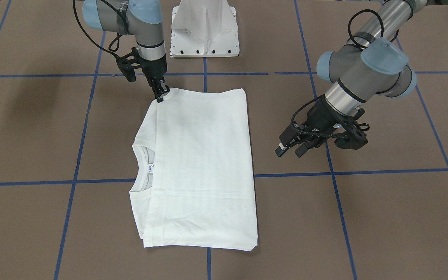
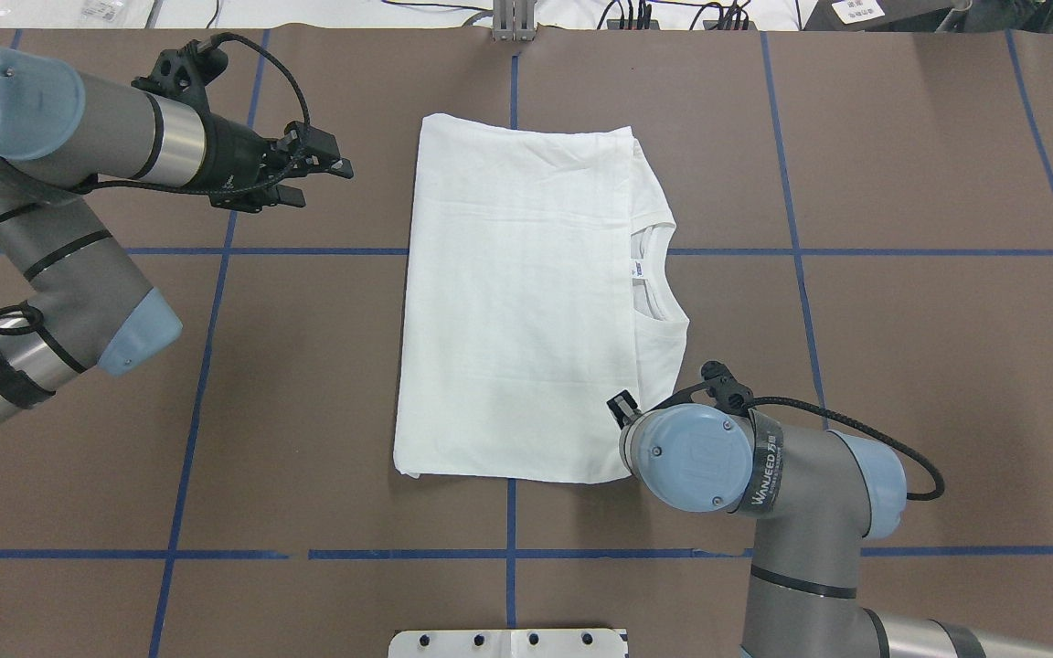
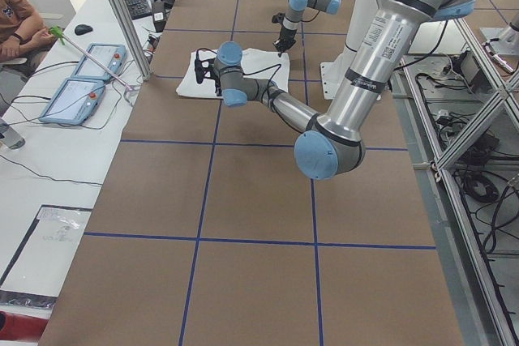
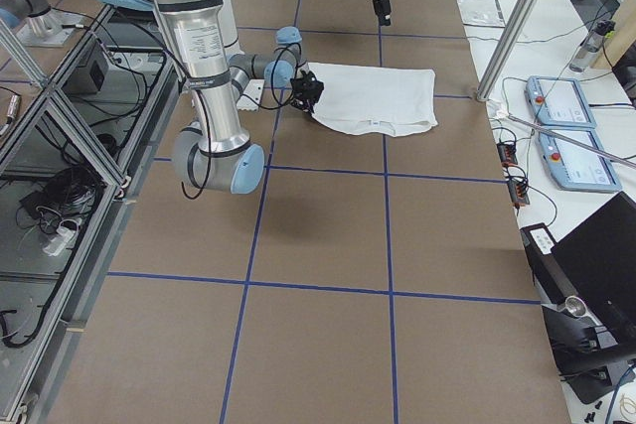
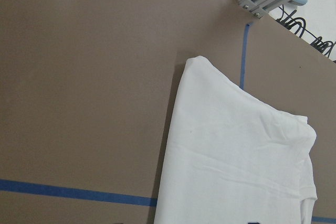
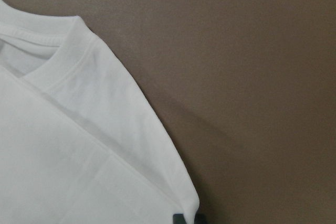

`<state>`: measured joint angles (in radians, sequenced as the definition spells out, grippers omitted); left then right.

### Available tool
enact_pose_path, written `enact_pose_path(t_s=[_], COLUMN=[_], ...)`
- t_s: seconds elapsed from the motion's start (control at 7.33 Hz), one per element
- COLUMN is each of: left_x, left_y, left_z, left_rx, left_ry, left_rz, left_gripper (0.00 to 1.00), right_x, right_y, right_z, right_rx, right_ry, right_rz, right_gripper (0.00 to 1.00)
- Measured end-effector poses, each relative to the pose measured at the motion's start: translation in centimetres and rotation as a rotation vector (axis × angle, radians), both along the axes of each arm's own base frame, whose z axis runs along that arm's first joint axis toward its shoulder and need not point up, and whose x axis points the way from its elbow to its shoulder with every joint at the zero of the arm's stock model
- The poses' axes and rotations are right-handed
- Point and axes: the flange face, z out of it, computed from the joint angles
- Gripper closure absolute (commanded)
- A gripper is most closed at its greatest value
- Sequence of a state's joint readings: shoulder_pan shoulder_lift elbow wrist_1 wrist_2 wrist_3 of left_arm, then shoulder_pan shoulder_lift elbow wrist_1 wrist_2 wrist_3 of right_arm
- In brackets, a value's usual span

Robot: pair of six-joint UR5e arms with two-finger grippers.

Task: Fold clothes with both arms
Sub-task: 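Move the left gripper to the shirt's near edge beside the right gripper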

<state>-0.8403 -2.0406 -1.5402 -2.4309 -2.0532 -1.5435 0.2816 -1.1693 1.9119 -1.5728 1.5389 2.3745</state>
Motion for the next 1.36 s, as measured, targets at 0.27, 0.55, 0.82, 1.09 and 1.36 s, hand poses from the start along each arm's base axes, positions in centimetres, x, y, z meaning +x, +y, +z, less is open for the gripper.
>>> enact_pose_path(t_s=[0.27,0.55,0.82,1.09,1.36], left_x=[3.9,9.2,14.0,15.5,16.1], left_y=[3.8,12.1,20.2,23.4,25.3], left_z=[-1.2,-2.6,-2.9,-1.7,-1.7], left_rx=[-0.083,-0.176,-0.247,-0.287,-0.317], left_ry=[0.048,0.083,0.018,-0.048,-0.111], left_rz=[0.010,0.021,0.015,0.010,0.020], left_gripper=[0.17,0.18,0.18,0.18,0.24], right_x=[0.5,0.9,0.9,0.9,0.9], right_y=[0.1,0.1,0.2,0.2,0.2], right_z=[-0.1,-0.2,-0.2,-0.2,-0.3], right_rx=[-0.002,-0.002,-0.001,-0.001,-0.001], right_ry=[0.002,0.000,-0.002,-0.002,-0.004], right_rz=[-0.002,-0.001,-0.001,0.000,0.000], right_gripper=[1.00,1.00,1.00,1.00,1.00])
